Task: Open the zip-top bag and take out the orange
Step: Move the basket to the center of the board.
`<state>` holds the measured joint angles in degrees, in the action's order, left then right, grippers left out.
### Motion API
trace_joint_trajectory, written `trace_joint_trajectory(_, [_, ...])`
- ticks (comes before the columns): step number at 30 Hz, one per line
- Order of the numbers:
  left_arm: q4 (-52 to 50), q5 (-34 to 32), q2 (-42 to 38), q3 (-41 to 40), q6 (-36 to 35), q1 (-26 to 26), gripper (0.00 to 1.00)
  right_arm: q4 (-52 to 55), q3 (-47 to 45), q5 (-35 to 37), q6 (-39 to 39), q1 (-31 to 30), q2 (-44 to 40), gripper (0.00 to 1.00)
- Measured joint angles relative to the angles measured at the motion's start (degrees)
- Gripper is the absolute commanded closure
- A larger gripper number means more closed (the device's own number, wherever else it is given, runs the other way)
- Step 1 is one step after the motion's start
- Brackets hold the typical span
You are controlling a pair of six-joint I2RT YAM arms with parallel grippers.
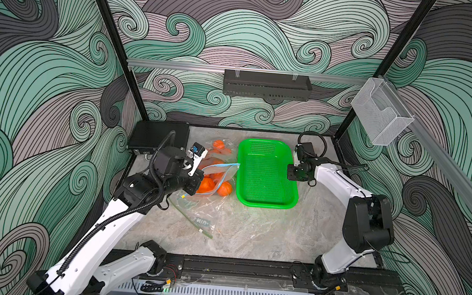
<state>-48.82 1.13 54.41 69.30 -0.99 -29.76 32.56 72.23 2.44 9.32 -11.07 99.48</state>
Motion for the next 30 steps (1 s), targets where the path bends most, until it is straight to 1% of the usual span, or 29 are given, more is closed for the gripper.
trace_joint_trajectory(3, [0.02,0.20,0.02,-0.04,0.02,0.00,1.00,-0.72,1.27,-1.86,-0.35,0.83,1.20,0.94])
trace_joint_trajectory(4, [0.07,0.31,0.00,-0.13,0.04,0.00,1.00,-0.70,1.38,-2.51,-0.39,1.05,1.29,0.92])
trace_joint_trajectory(5, [0.07,0.44,0.00,-0.24,0.09,0.00,1.00,-0.70,1.40,-2.99,-0.42,1.11,1.29,0.86])
trace_joint_trajectory(9, [0.20,1.44,0.00,-0.50,0.61,0.00,1.00,-0.24,1.46,-5.22,-0.07,1.33,0.52,0.49])
trace_joint_trajectory(10, [0.24,1.95,0.00,-0.50,0.83,0.00,1.00,0.02,1.46,-5.95,0.11,1.33,-0.37,0.42])
trace_joint_trajectory(12, [0.44,2.97,-0.02,-0.50,1.66,0.00,1.00,0.55,1.46,-7.04,0.57,1.31,-3.37,0.39])
trace_joint_trajectory(15, [0.72,4.98,-0.35,-0.90,3.26,0.00,1.00,0.59,1.40,-9.01,1.62,0.85,-10.93,0.40])
trace_joint_trajectory(18, [1.31,7.65,-1.33,-2.23,5.18,0.00,1.00,-0.92,0.55,-10.51,2.84,-1.14,-20.92,0.48])
trace_joint_trajectory(20, [2.19,9.77,-1.81,-3.37,6.64,0.00,1.00,-2.82,-0.81,-12.00,3.65,-4.28,-27.23,0.54])
trace_joint_trajectory(22, [3.67,12.22,-2.14,-4.79,8.28,0.00,1.00,-5.01,-2.82,-14.19,4.66,-8.96,-33.00,0.62])
trace_joint_trajectory(26, [5.60,16.37,-1.75,-6.82,11.43,0.00,1.00,-7.21,-5.49,-16.92,6.99,-19.65,-38.60,0.75])
trace_joint_trajectory(30, [7.56,19.06,-0.72,-6.97,14.47,0.00,1.00,-9.25,-6.29,-14.64,8.81,-33.66,-39.19,0.77])
